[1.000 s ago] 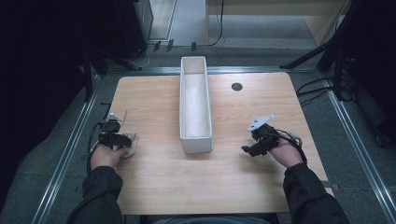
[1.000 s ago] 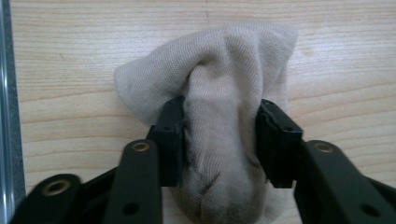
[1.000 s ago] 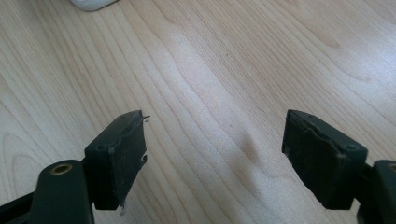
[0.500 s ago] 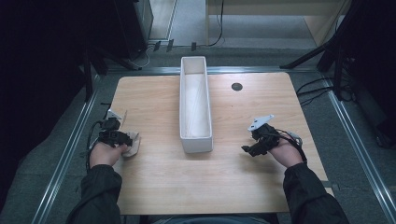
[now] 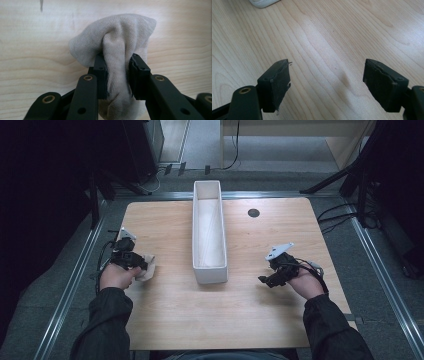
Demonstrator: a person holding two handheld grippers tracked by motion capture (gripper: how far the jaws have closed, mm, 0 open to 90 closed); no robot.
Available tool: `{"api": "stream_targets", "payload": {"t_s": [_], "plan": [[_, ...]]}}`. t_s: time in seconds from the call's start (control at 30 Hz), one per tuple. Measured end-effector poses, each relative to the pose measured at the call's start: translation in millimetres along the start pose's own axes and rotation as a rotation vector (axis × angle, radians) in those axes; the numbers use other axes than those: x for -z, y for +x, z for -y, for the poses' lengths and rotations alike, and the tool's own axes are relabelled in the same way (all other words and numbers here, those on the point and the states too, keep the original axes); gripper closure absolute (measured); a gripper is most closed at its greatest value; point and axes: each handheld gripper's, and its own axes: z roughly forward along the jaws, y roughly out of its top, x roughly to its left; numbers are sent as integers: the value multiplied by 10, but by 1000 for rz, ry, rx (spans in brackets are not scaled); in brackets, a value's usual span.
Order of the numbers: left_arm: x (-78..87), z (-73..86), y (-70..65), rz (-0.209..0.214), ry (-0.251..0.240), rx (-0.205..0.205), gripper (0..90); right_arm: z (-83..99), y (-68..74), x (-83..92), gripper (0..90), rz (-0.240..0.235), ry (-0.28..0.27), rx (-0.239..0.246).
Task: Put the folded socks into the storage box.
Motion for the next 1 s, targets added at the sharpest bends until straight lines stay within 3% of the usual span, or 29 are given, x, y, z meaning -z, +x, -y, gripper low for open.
{"api": "stream_targets", "payload": {"t_s": [0.2, 0.53, 1.0], "plan": [[95, -112, -118, 60, -12, -20, 703, 2, -3, 4, 215, 0, -4, -3], [185, -266, -365, 53, 0, -49, 703, 2, -6, 3, 215, -3, -4, -7], [314, -510, -848, 74, 6, -89, 703, 5, -10, 2, 216, -6, -4, -8]]}}
